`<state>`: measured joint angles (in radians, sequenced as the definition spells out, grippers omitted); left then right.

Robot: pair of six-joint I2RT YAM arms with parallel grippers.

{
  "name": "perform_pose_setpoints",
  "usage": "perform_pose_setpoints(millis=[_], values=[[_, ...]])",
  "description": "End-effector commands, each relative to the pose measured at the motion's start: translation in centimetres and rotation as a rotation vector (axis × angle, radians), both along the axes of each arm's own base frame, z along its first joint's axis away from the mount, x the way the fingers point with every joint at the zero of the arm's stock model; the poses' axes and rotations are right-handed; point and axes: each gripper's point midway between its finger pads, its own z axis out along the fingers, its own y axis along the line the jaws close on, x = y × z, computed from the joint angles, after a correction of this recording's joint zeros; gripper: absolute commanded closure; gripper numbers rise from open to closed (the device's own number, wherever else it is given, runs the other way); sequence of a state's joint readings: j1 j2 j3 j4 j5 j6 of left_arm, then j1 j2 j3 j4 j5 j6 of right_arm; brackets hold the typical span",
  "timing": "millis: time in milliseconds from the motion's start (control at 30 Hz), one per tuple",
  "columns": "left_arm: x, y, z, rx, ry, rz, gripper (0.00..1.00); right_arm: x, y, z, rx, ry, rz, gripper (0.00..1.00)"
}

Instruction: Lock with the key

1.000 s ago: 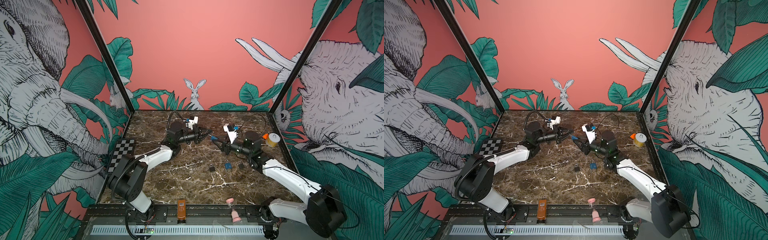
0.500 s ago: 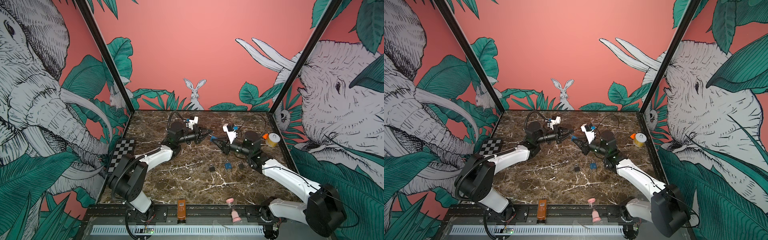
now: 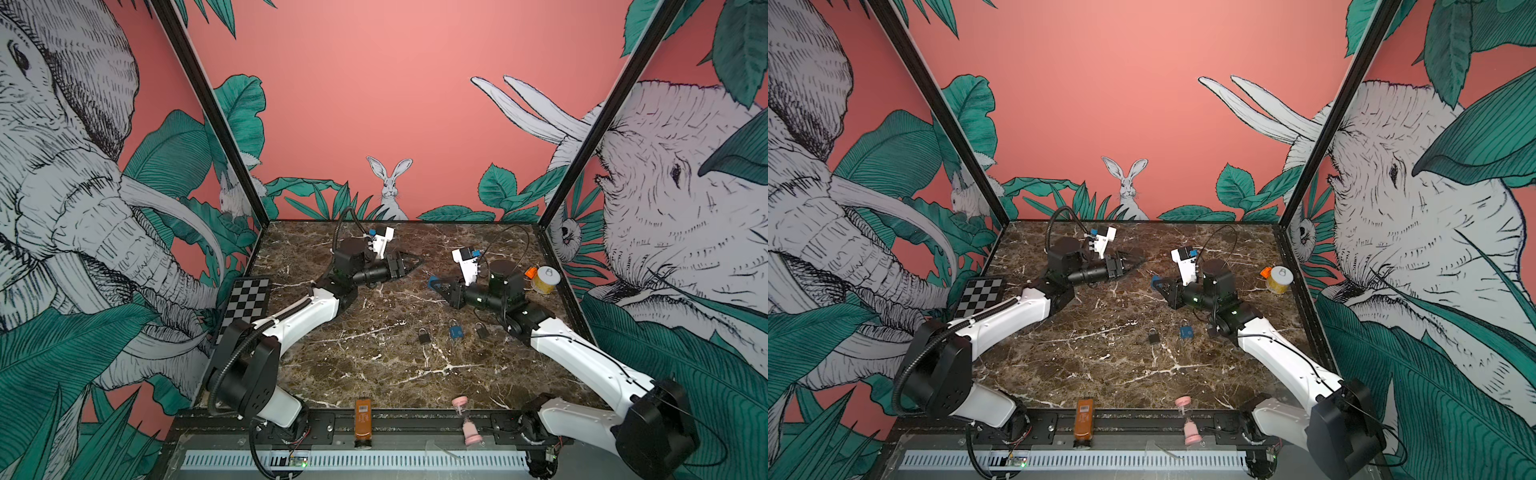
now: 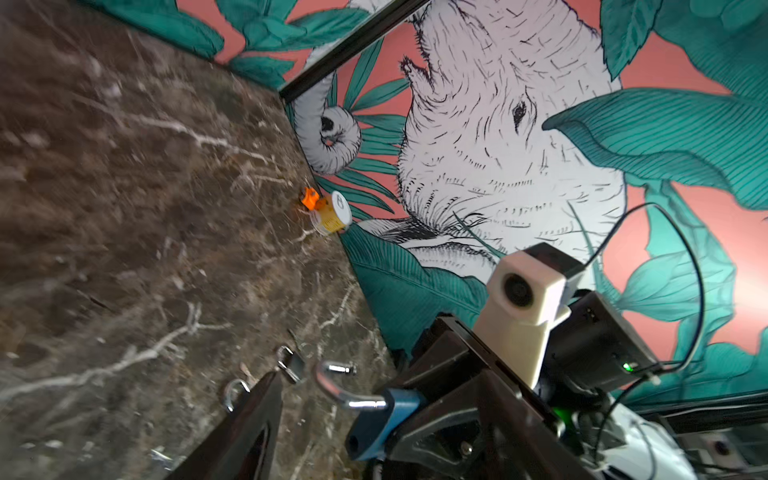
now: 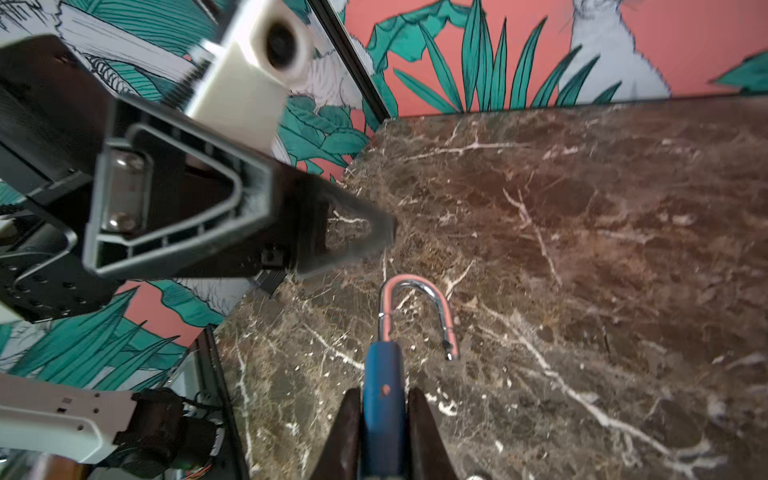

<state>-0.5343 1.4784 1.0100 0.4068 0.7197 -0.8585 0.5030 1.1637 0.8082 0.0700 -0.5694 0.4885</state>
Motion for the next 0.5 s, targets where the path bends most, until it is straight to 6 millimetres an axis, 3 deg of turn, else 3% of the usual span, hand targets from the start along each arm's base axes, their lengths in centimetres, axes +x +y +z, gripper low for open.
perform_pose_setpoints(millis=[0, 100, 200, 467], values=[[-0.4, 1.0, 2.4, 0.088, -0.304, -0.034, 0.26, -2.4, 0.6, 0.0, 0.061, 0.198, 0.069, 1.0], [-0.6, 1.1, 2.7, 0.042, -0.389, -0.089, 0.26, -4.1, 0.8, -0.6, 0.084, 0.316, 0.117, 1.0], [-2.1, 0.7, 2.3, -0.008, -0.443, -0.19, 0.27, -5.6, 1.2, 0.0, 0.141, 0.397, 0.19, 1.0], [-3.5, -1.0, 0.7, -0.072, -0.375, -0.329, 0.29, -5.9, 1.0, 1.9, 0.235, 0.457, 0.215, 1.0]])
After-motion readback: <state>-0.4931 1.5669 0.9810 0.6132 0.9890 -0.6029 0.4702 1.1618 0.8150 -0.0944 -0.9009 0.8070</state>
